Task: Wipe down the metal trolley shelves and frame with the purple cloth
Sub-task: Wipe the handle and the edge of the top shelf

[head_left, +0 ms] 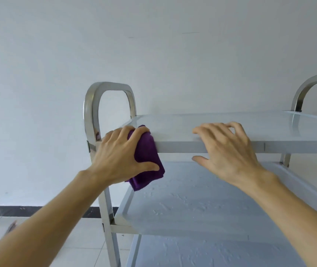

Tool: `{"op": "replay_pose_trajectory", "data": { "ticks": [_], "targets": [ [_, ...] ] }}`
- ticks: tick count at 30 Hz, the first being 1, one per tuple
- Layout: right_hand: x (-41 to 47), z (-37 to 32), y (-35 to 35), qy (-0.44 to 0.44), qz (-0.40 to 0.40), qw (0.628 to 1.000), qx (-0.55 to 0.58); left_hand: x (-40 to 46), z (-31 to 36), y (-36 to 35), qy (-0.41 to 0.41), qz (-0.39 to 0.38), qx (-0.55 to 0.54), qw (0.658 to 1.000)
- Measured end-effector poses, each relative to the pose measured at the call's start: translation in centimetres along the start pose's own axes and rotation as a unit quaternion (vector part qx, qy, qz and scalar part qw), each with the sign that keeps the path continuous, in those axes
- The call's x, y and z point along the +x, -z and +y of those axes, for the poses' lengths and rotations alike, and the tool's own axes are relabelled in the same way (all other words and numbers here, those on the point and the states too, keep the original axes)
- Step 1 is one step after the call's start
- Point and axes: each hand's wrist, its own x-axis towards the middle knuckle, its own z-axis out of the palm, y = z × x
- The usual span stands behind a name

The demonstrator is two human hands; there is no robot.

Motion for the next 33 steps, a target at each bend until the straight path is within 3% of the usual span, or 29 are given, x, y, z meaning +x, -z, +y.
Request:
{"op": "replay_pose_trajectory", "data": {
  "ticks": [7, 14, 18, 22, 25, 29, 33],
  "targets": [
    [4.4, -6.9, -1.9, 0.052, -0.076, 0.996, -0.021, -0.1, 0.0, -0.6, -0.044, 0.023, -0.025, 0.998],
    [3.9, -6.9, -3.0, 0.023, -0.025, 0.999, 0.003, -3.7, -3.5, 1.6, -0.003, 0.088, -0.103, 0.991],
    [3.9, -7.2, -3.6, 0.009, 0.002, 1.0, 0.018, -2.6, -4.0, 3.9, 0.115, 0.214, -0.284, 0.927],
    [4.0, -7.3, -4.0, 0.007, 0.037, 0.999, 0.019, 0.9, -6.7, 7.3, 0.21, 0.371, -0.341, 0.837],
    [4.0, -7.5, -4.1, 0.007, 0.046, 0.998, 0.03, 3.7, -8.1, 7.9, 0.242, 0.327, -0.357, 0.841],
    [4.0, -7.6, -4.1, 0.001, 0.043, 0.998, 0.034, 5.5, -7.3, 4.6, 0.289, 0.142, -0.399, 0.859],
    [4.1, -7.3, -4.2, -0.001, 0.034, 0.999, 0.03, 3.8, -6.5, 1.8, 0.297, 0.175, -0.358, 0.868]
  ]
}}
